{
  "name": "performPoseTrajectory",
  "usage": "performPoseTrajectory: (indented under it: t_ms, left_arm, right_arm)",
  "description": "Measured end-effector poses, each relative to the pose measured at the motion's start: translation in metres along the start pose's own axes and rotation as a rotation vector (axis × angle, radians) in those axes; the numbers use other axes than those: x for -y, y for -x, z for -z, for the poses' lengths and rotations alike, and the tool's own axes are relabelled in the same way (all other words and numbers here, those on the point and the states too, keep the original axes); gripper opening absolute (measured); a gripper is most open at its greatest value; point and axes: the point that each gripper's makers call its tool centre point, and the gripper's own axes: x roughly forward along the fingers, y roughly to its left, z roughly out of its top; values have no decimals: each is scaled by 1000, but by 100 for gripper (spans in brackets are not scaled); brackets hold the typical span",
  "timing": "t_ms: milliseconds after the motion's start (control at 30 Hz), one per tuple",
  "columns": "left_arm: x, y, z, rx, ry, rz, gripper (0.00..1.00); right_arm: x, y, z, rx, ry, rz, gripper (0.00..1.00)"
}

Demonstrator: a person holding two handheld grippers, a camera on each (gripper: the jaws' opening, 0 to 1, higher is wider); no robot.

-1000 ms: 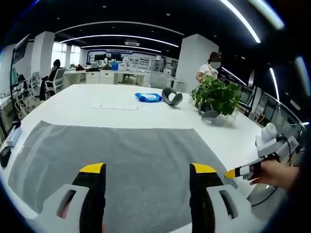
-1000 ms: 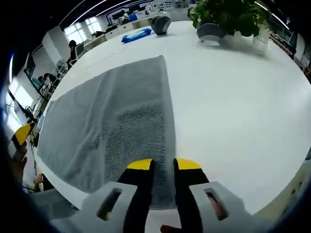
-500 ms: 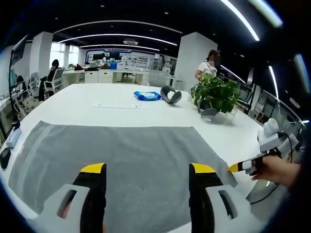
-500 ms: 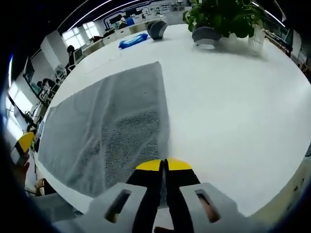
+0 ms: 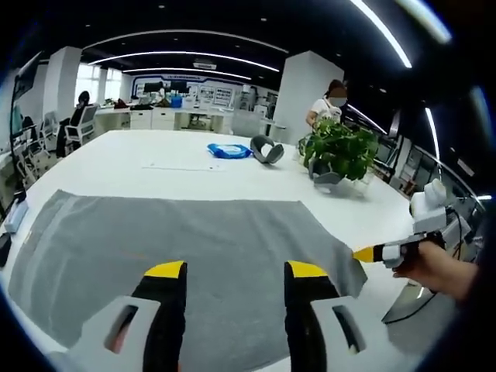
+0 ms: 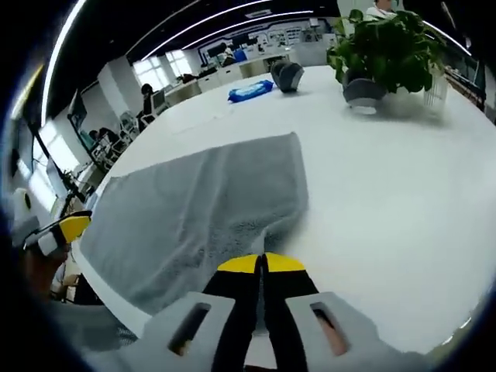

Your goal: Fold the towel on the table until its edges align and the towel forms a compact rectangular stack.

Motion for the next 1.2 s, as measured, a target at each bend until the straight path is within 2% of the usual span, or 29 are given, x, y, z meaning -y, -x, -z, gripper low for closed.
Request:
performPoseTrajectory:
  t_ms: [200, 333, 400, 600, 833, 967, 1200]
  left_arm:
    - [9, -2, 8, -43, 36, 48, 34]
    - [15, -4, 14, -81, 57, 82, 25]
    - [20, -5, 16, -92, 81, 104, 25]
    - [25, -6, 21, -109, 78, 123, 26]
    - [32, -8, 25, -127, 137, 164, 26]
    - [36, -9, 29, -147, 177, 192, 26]
    - [46, -10, 36, -178, 157, 223, 27]
  right_arm:
    - [-27, 0, -8, 33, 32, -109, 0]
    - [-44, 0, -8, 31, 102, -151, 0]
    - [-50, -1, -8, 27, 140, -164, 0]
    - [-68, 0, -7, 28, 199, -217, 0]
    - [-89, 0, -2, 14, 291, -281, 0]
    - [-97, 0, 2, 2, 312, -316, 0]
    - [-109, -1, 10, -25, 340, -351, 0]
